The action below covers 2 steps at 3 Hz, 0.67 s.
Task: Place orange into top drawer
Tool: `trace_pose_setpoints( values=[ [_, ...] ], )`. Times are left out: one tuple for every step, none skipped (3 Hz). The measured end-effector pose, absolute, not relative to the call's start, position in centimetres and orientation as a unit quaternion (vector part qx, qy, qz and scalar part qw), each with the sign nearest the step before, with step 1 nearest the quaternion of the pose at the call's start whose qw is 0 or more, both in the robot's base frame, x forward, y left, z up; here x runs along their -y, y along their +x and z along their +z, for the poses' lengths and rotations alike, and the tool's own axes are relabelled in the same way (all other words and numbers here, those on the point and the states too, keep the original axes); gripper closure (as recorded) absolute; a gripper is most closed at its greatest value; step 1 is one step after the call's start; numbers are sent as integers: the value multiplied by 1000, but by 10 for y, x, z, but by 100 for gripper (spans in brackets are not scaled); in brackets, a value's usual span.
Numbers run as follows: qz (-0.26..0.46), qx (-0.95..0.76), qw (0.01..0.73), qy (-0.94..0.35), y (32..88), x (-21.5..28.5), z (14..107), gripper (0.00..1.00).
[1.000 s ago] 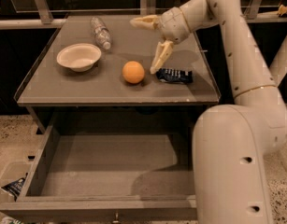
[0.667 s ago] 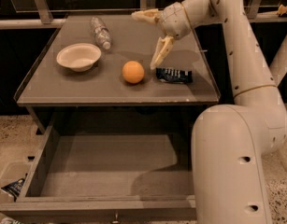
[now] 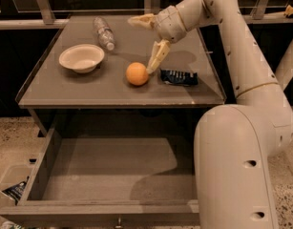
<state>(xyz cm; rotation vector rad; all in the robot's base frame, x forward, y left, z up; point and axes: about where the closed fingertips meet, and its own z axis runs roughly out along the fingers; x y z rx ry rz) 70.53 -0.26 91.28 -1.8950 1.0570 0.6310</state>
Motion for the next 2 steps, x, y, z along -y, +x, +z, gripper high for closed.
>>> trace_pose_setpoints(
  values=[
    [262,-438,380,-771,687,-15,890,0],
    [261,-438,382,-770,689,-17,890,0]
  ],
)
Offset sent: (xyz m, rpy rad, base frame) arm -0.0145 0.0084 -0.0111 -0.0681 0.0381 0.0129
